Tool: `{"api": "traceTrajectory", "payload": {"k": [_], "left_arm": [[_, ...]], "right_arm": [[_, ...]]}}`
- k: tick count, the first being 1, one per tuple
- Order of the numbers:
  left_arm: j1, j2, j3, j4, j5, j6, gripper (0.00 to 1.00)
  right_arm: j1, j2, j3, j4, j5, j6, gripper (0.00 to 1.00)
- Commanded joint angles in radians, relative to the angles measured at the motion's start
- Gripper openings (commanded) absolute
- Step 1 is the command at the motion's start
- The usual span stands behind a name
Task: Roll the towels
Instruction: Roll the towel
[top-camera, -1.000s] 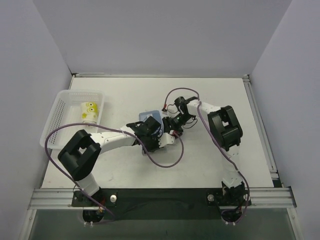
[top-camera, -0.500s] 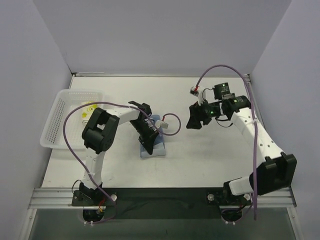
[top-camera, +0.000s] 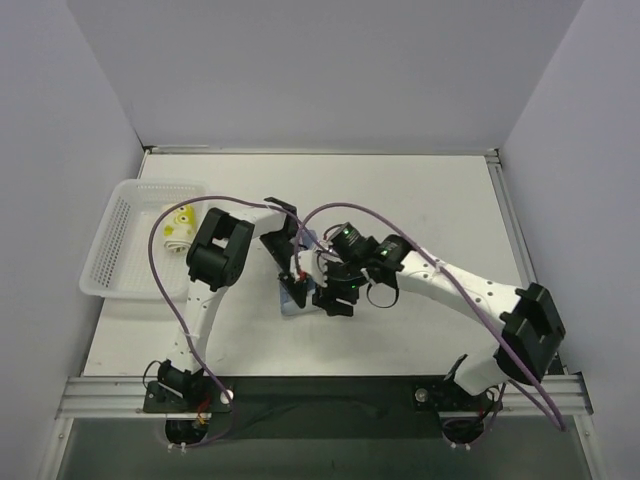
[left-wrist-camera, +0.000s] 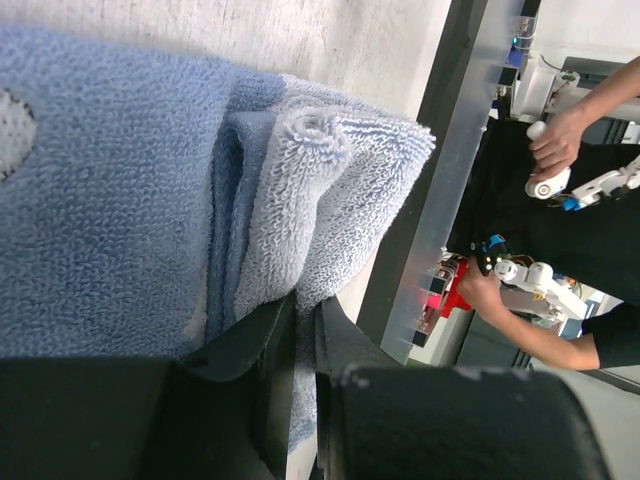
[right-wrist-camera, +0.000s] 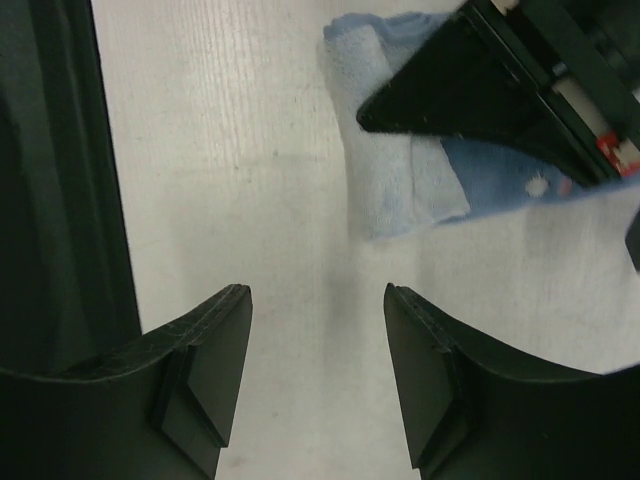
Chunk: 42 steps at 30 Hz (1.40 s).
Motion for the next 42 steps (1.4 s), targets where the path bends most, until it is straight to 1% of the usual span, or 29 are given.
{"api": "traceTrajectory", "payload": {"k": [1,4,12,14,15,17,20,21,22,23,24,26,28,30,32,33,36,37,38,41,42], "left_arm": [[0.003,0.045,0.022,-0.014,-0.063,0.101,0.12],[0.003,0.045,0.017,-0.008,-0.064,0.097,0.13],[0.008,0.060,0.026,0.000,-0.052,0.081,0.15],[0.011,0.068,0.034,-0.002,-0.049,0.077,0.15],[0.011,0.068,0.038,0.001,-0.044,0.072,0.15],[0.012,0.062,0.038,0.006,-0.044,0.067,0.14],[0.014,0.047,0.029,0.020,-0.053,0.064,0.14],[0.015,0.042,0.026,0.023,-0.055,0.060,0.15],[0.017,0.034,0.025,0.027,-0.057,0.058,0.15],[0.021,0.028,0.023,0.032,-0.055,0.055,0.20],[0.026,0.024,0.025,0.039,-0.054,0.043,0.23],[0.037,0.005,0.040,0.044,-0.052,0.028,0.30],[0.060,-0.008,0.063,0.046,-0.057,0.006,0.34],[0.090,-0.019,0.118,0.018,-0.076,0.004,0.39],[0.118,-0.022,0.185,-0.003,-0.087,0.009,0.41],[0.151,-0.024,0.210,-0.026,-0.089,0.009,0.43],[0.199,-0.024,0.309,-0.066,-0.101,0.008,0.43],[0.231,-0.031,0.331,-0.066,-0.104,0.001,0.43],[0.248,-0.041,0.347,-0.059,-0.106,-0.006,0.43],[0.310,-0.134,0.347,0.042,-0.109,-0.106,0.44],[0.322,-0.184,0.339,0.100,-0.110,-0.130,0.44]], "right_arm": [[0.069,0.105,0.004,0.138,0.128,-0.089,0.56],[0.084,0.174,0.012,0.209,0.127,-0.110,0.56],[0.098,0.316,0.001,0.275,0.105,-0.137,0.56],[0.101,0.333,-0.007,0.279,0.089,-0.128,0.54],[0.100,0.356,-0.007,0.281,0.085,-0.118,0.51],[0.094,0.393,-0.016,0.279,0.090,-0.098,0.49],[0.072,0.418,-0.024,0.276,0.084,-0.059,0.35],[0.064,0.418,-0.025,0.272,0.063,-0.036,0.24],[0.058,0.415,-0.027,0.253,0.056,-0.028,0.18],[0.054,0.410,-0.028,0.240,0.052,-0.026,0.11],[0.054,0.401,-0.030,0.226,0.047,-0.025,0.00],[0.049,0.392,-0.031,0.168,0.036,-0.023,0.00],[0.043,0.382,-0.036,0.106,0.015,-0.023,0.00],[0.034,0.381,-0.027,0.047,0.000,-0.014,0.00],[0.022,0.372,-0.019,0.017,-0.023,-0.008,0.00],[0.009,0.370,-0.018,0.006,-0.034,-0.005,0.00],[-0.018,0.392,0.011,-0.035,-0.073,0.009,0.00],[-0.031,0.404,0.025,-0.053,-0.085,0.015,0.00],[-0.046,0.427,0.051,-0.064,-0.129,0.030,0.00],[-0.104,0.486,0.113,-0.098,-0.221,0.067,0.00],[-0.115,0.503,0.126,-0.109,-0.244,0.073,0.00]]}}
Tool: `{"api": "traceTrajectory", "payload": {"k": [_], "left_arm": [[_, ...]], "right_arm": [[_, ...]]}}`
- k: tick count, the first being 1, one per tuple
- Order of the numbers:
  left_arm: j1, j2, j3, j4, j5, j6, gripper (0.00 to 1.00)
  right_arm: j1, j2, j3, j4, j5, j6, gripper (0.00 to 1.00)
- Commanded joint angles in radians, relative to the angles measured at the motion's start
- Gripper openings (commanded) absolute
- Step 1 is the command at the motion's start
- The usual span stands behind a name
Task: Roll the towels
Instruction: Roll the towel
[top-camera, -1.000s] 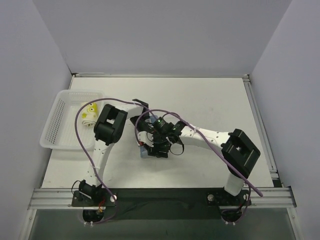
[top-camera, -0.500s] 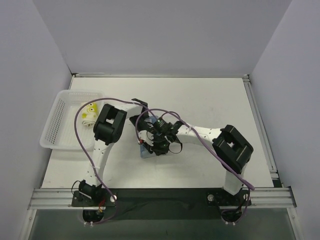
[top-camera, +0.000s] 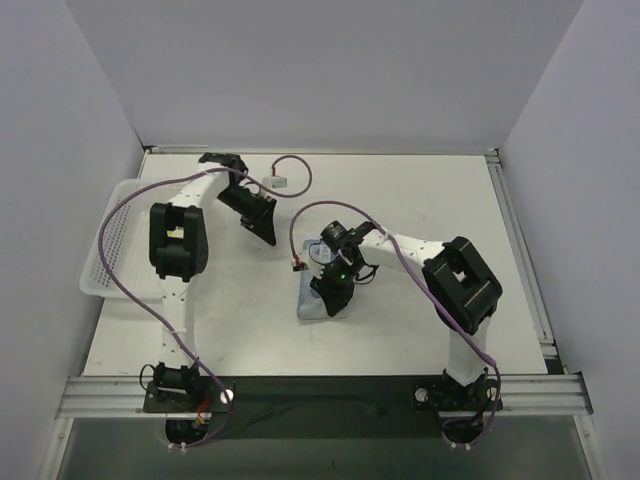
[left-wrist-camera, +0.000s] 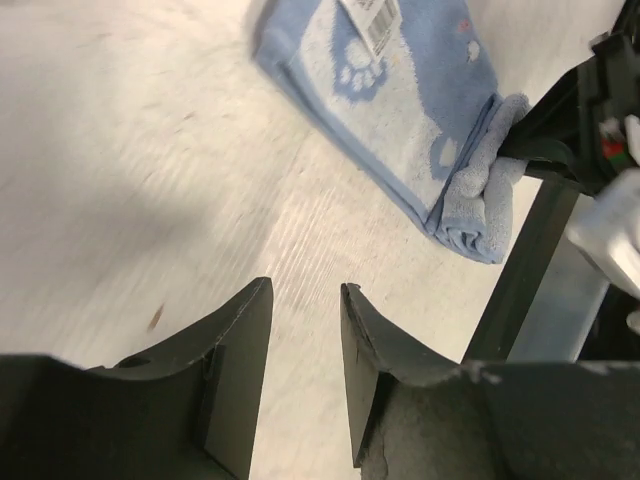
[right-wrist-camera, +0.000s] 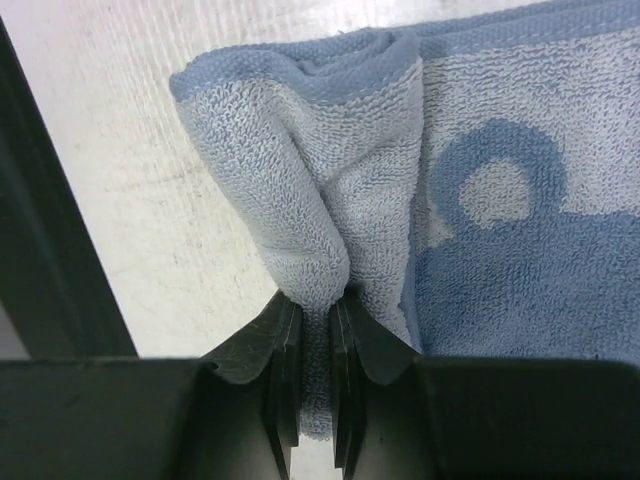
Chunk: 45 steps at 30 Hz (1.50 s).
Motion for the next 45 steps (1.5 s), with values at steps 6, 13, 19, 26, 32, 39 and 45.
{"api": "traceTrajectory", "payload": {"k": [6,13,19,26,32,39,45], "left_arm": [[0.129,-0.401,-0.102,0.289,-0.076,-0.224,0.45],[-0.019,-0.733,-0.519,0.444,-0.176,0.012,0.52],[-0.313,-0.876,-0.828,0.585,-0.289,0.169,0.65],[-0.508,-0.844,-0.952,0.820,-0.369,0.186,0.67],[-0.555,-0.766,-0.971,0.927,-0.401,0.184,0.65],[-0.561,-0.655,-0.983,0.914,-0.446,0.221,0.41],[-0.584,-0.634,-0.940,0.670,-0.382,0.180,0.11]], "right_arm": [[-0.120,0.167,0.136,-0.144,-0.269,0.089,0.00],[-0.203,0.282,0.180,-0.136,-0.424,0.117,0.00],[-0.223,0.319,0.203,-0.134,-0.447,0.132,0.00],[-0.231,0.328,0.212,-0.136,-0.451,0.146,0.00],[-0.235,0.339,0.219,-0.136,-0.456,0.152,0.00],[-0.239,0.341,0.225,-0.139,-0.444,0.163,0.00],[-0.306,0.336,0.323,-0.177,-0.379,0.310,0.31]]}}
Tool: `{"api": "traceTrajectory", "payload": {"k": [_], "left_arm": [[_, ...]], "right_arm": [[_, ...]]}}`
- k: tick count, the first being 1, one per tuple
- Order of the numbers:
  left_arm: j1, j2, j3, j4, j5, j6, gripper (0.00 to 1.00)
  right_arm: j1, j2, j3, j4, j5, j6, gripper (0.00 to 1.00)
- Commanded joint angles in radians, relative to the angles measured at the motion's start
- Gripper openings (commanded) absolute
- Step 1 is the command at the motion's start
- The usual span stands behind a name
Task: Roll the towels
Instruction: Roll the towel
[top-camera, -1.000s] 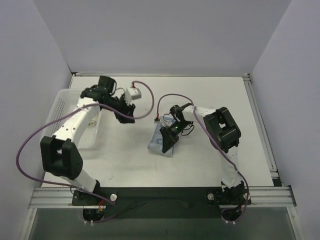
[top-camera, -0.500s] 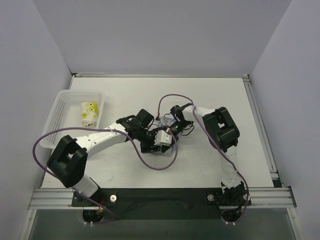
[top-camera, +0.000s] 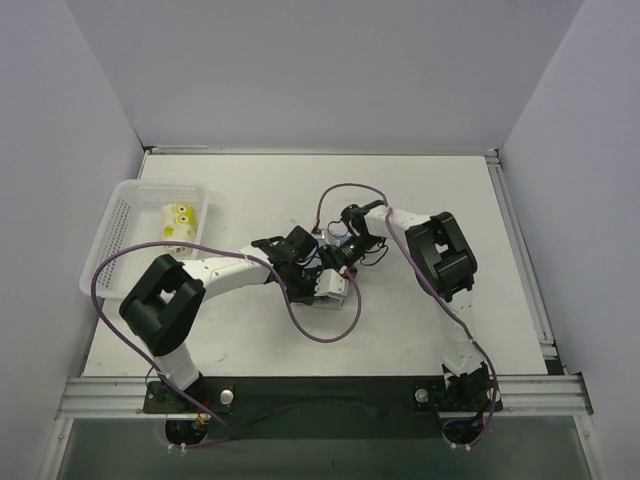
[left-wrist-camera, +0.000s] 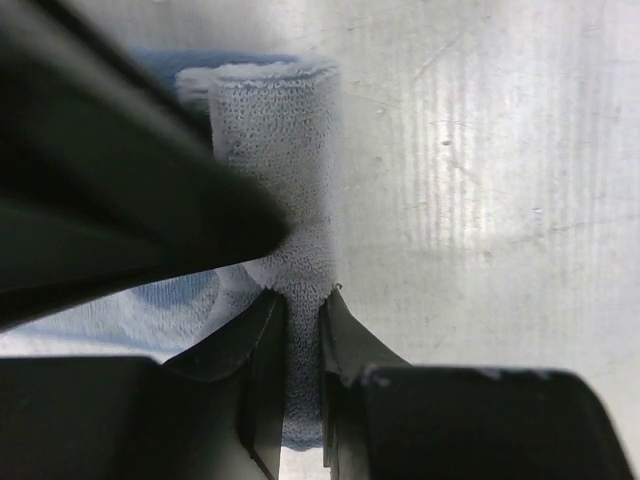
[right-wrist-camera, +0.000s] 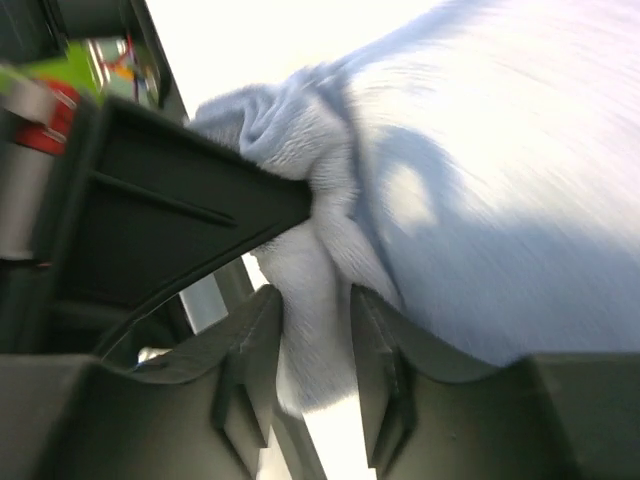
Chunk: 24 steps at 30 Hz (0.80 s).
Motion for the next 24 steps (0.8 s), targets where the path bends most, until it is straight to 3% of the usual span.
{"api": "traceTrajectory", "payload": {"k": [1,8,13,19,24], "left_arm": [[-0.027,0.022,0.030,-0.200,0.052,-0.052,0.09],[-0.032,0.031,0.057,-0.309,0.091,-0.212,0.04],[-0.033,0.094,0.113,-0.338,0.130,-0.317,0.04],[-0.007,0.202,0.194,-0.434,0.209,-0.338,0.04],[0.059,0.302,0.238,-0.487,0.279,-0.302,0.05]], "right_arm": [[-0.081,-0.011,0.076,-0.015,0.087,0.085,0.35],[-0.158,-0.067,0.141,-0.023,0.271,0.196,0.41],[-0.098,0.060,0.247,-0.059,0.351,0.164,0.36],[-0.095,0.159,0.382,-0.081,0.371,0.159,0.31],[-0.201,0.075,0.406,-0.076,0.368,0.176,0.35]]}}
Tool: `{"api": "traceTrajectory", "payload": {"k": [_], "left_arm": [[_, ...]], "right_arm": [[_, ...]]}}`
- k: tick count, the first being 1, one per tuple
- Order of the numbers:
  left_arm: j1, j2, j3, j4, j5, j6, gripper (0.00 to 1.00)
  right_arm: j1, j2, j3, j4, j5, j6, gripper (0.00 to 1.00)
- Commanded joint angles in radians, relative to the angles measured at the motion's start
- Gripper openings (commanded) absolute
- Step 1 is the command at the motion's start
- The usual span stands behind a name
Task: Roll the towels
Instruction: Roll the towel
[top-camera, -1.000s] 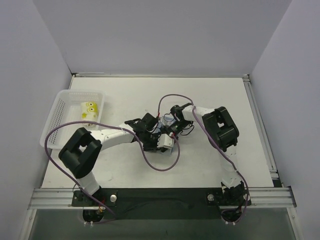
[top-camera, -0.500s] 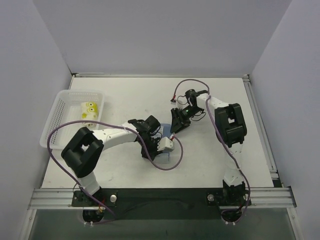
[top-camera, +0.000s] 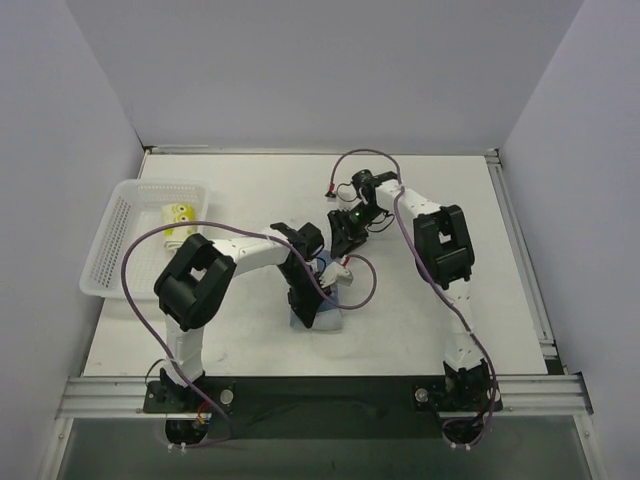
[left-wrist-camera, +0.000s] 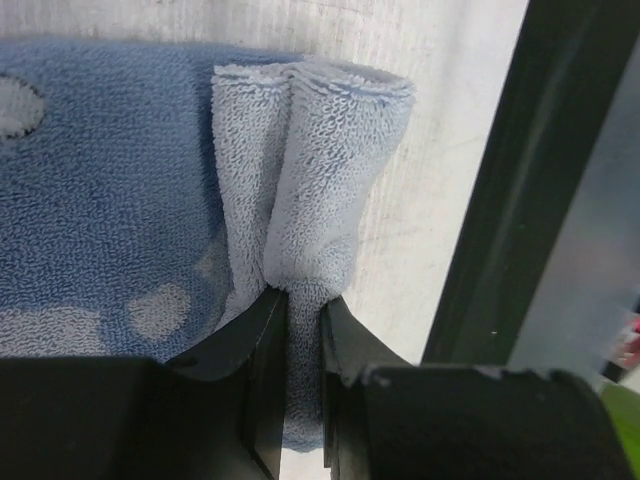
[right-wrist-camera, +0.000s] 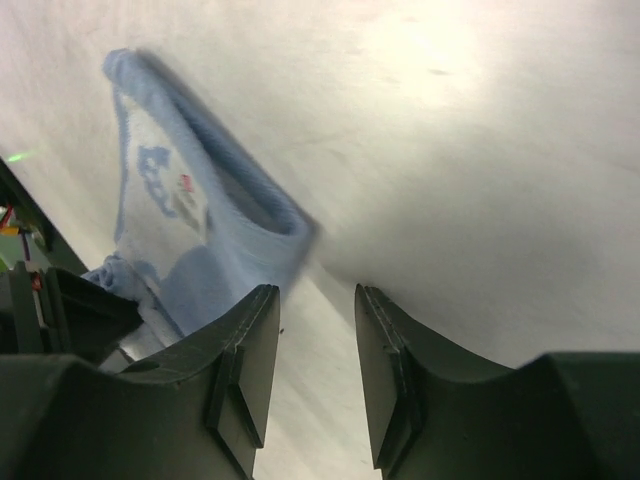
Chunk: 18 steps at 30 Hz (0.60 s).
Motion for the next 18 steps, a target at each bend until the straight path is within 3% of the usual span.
{"api": "traceTrajectory", "payload": {"k": [1,6,10,13,18], "left_arm": [[0.062,0.090,0.021,-0.102,0.057,0.036,0.06],[0.133,0.210,0.099,-0.180,0.125,0.092,0.11],[0.168,0.306,0.212,-0.260,0.154,0.138,0.14],[0.178,0.378,0.274,-0.318,0.159,0.183,0.15],[0.196,0.474,0.354,-0.383,0.162,0.227,0.17]], "right_arm": [[-0.116,-0.101,0.039,-0.042,0.045,0.010,0.37],[-0.198,-0.332,-0.006,-0.076,0.027,-0.023,0.41],[-0.214,-0.570,-0.178,-0.071,0.004,-0.138,0.41],[-0.154,-0.731,-0.324,-0.057,0.037,-0.213,0.40],[0.077,-0.893,-0.485,-0.051,0.155,-0.326,0.39]]}}
